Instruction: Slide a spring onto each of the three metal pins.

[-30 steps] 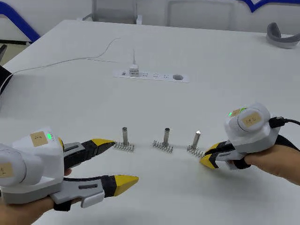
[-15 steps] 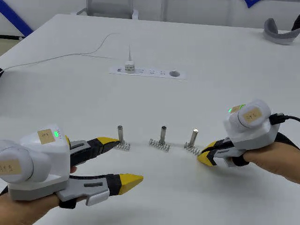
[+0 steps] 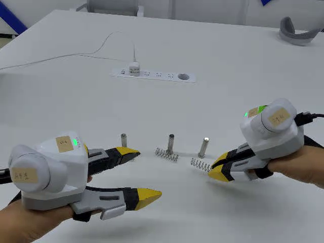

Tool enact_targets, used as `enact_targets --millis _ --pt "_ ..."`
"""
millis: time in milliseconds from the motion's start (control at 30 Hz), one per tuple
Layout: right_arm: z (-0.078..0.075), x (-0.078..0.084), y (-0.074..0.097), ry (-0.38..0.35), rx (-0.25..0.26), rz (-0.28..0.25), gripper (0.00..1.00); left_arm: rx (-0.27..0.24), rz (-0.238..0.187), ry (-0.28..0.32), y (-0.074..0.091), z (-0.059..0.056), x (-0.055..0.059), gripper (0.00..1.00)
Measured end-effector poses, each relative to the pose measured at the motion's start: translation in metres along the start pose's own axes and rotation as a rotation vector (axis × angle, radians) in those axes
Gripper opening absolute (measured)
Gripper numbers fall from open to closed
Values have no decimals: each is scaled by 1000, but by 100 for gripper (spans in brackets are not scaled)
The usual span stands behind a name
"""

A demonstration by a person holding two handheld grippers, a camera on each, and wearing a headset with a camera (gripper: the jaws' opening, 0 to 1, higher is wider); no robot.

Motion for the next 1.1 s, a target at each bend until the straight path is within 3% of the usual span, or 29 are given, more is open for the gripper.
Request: enact_targets --millis 467,800,1100 --pt "28 -20 -3 104 -126 39 11 72 11 -83 -24 -11 1 47" --pt "42 -28 -2 164 -181 74 11 129 15 -146 -33 -25 4 39" --pt "46 -31 -4 177 -215 97 11 142 -4 -205 -38 -30 3 26"
Point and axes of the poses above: the centre of the closed fingertips' face, and the gripper's own axes: y roughly backward along the fingers, z roughly to its left, x roughly out of its underside, the point moved 9 cm from there along y, roughly backward along the fingers, and after that the axes turned 11 degrees about -x, right-handed, at the moved point
